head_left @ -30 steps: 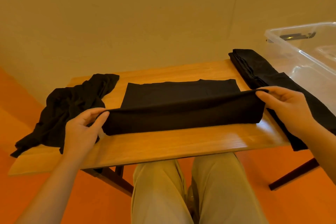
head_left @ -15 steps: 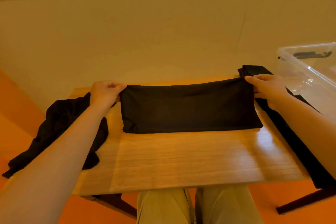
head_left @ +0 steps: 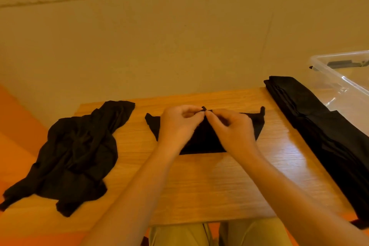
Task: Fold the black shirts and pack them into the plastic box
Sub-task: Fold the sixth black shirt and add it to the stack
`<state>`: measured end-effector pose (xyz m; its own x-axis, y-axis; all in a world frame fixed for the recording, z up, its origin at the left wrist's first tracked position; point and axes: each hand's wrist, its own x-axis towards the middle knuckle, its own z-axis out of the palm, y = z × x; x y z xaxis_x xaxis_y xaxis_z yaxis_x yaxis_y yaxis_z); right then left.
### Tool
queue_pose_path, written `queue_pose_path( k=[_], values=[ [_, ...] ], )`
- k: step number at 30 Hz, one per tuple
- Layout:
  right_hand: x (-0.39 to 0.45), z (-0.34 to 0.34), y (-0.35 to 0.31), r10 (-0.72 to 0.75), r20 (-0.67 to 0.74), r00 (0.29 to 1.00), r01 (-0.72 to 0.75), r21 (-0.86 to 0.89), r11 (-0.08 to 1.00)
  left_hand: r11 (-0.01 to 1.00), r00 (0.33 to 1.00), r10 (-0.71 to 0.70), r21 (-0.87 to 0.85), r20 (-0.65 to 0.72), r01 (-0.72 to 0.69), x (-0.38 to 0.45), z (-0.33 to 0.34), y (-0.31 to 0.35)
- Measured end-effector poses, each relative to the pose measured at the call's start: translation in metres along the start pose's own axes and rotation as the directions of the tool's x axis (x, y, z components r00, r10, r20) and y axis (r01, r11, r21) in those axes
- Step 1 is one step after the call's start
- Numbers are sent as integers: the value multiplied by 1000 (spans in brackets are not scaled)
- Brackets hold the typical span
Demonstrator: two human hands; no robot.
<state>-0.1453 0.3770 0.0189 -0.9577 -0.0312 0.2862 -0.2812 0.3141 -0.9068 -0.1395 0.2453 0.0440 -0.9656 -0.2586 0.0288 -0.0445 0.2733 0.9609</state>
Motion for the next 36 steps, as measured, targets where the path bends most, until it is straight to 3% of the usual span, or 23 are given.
queue_pose_path(
  k=[6,17,23,28,31,34,36],
  values=[
    [-22,9,7,-162,-145,976,174,69,982,995,994,18,-98,-109,-29,-22,9,-8],
    [-32,14,8,-195,-191,962,222,129,966,930,976,-185,-341,-117,136,-39,23,-6],
    [-36,13,14,-160,-154,975,185,169,968,959,994,-107,-267,-26,97,-52,28,-4],
    [-34,4,19,-111,-87,990,127,205,970,905,968,-206,-349,141,244,-53,15,-4],
    [-38,2,24,-93,-118,989,116,213,970,931,947,-248,-220,205,291,-45,5,3],
    [-45,4,26,-96,-132,987,125,237,963,970,968,-240,52,74,237,-14,1,5],
    [-48,6,26,-106,-123,987,134,248,959,954,973,-224,217,60,206,17,0,2]
  ],
)
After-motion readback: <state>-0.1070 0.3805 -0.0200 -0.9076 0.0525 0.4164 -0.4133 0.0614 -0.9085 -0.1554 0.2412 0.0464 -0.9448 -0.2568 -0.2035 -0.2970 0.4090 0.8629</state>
